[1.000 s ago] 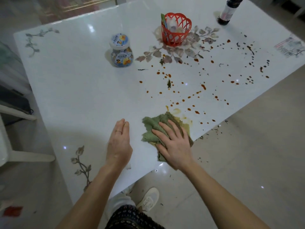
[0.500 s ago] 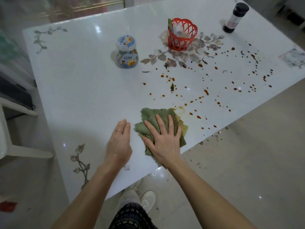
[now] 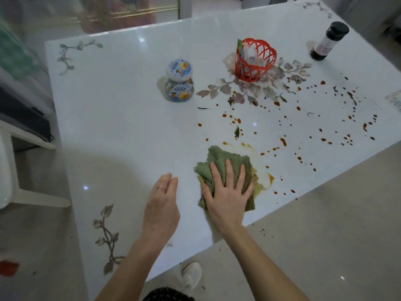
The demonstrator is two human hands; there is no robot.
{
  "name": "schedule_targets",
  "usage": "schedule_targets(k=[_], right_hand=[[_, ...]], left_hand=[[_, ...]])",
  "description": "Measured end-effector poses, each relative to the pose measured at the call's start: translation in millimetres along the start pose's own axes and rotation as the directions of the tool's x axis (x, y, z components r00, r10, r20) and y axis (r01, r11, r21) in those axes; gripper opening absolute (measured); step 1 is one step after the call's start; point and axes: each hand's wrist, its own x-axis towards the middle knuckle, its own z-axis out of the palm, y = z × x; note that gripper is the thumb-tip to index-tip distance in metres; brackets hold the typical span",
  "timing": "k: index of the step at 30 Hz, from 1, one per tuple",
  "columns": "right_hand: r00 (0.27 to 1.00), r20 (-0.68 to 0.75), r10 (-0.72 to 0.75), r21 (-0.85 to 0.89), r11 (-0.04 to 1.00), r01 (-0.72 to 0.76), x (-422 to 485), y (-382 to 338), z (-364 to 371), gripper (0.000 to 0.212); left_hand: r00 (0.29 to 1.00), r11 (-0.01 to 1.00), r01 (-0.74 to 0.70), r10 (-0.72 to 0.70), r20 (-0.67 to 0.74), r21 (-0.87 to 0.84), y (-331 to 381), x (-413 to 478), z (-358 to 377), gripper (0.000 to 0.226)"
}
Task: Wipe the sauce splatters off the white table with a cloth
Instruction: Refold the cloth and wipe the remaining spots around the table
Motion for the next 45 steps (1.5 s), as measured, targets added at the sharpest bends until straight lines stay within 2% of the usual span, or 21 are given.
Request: schedule_targets(k=[3, 6, 10, 14, 19, 22, 26, 28, 30, 34, 38, 42, 45], right_hand=[[0.993, 0.028, -0.117, 0.012, 0.993, 0.116, 15.5, -6.7, 0.5, 0.060], [0.989, 0.052, -0.138, 0.031, 0.990, 0.136, 43.6, 6.5, -1.4, 0.062], [1.000, -0.008, 0.029, 0.016, 0.999, -0.029, 54.2, 29.6, -1.4, 0.062], [0.986, -0.046, 0.159, 0.001, 0.987, -0.159, 26.4, 9.5, -0.1, 0.061], [0.998, -0.013, -0.059, 0.032, 0.998, 0.060, 37.2, -34.5, 5.8, 0.055], [0.993, 0.027, -0.116, 0.040, 0.993, 0.115, 75.3, -37.7, 6.8, 0.056], [0.998, 0.053, 0.031, 0.015, 0.999, -0.032, 99.0, -9.2, 3.7, 0.063], [0.990, 0.027, 0.135, 0.002, 0.991, -0.136, 91.5, 1.0, 1.5, 0.064], [0.986, -0.022, 0.162, 0.010, 0.987, -0.162, 74.2, -2.5, -0.4, 0.061], [0.998, -0.042, -0.039, 0.032, 0.999, 0.041, 54.2, -37.6, 2.5, 0.051], [0.976, -0.026, -0.216, 0.036, 0.976, 0.217, 87.2, -64.6, 13.3, 0.052], [0.975, 0.077, -0.210, 0.022, 0.978, 0.209, 132.8, -67.3, 14.8, 0.055], [0.984, 0.150, -0.095, 0.001, 0.995, 0.096, 163.7, -52.1, 7.8, 0.060]], left_hand=[[0.999, 0.999, 0.046, -0.046, 0.001, -0.003, 8.4, 0.9, -4.0, 0.056], [0.998, 0.998, 0.060, -0.060, -0.009, -0.001, 10.3, 7.6, -9.7, 0.053], [0.997, 0.998, 0.064, -0.064, -0.043, -0.018, 5.7, 24.2, -12.1, 0.053], [0.994, 0.996, 0.084, -0.087, -0.072, -0.043, 6.3, 34.9, -14.7, 0.053], [0.994, 0.995, 0.084, -0.087, -0.064, -0.056, 12.3, 40.6, -11.5, 0.053], [0.995, 0.996, 0.074, -0.077, -0.059, -0.042, 14.5, 45.7, -9.7, 0.051], [0.995, 0.996, 0.079, -0.082, -0.057, -0.045, 13.9, 52.9, -9.0, 0.051], [0.994, 0.994, 0.091, -0.094, -0.061, -0.053, 13.2, 56.6, -10.3, 0.052], [0.993, 0.994, 0.088, -0.092, -0.071, -0.064, 12.9, 59.1, -10.3, 0.051], [0.991, 0.991, 0.097, -0.104, -0.079, -0.090, 13.7, 69.5, -9.9, 0.056], [0.989, 0.989, 0.093, -0.105, -0.099, -0.116, 15.3, 80.1, -12.8, 0.050], [0.989, 0.991, 0.106, -0.114, -0.099, -0.080, 10.8, 88.0, -13.3, 0.055], [0.988, 0.991, 0.111, -0.118, -0.100, -0.079, 8.7, 93.2, -13.5, 0.055]])
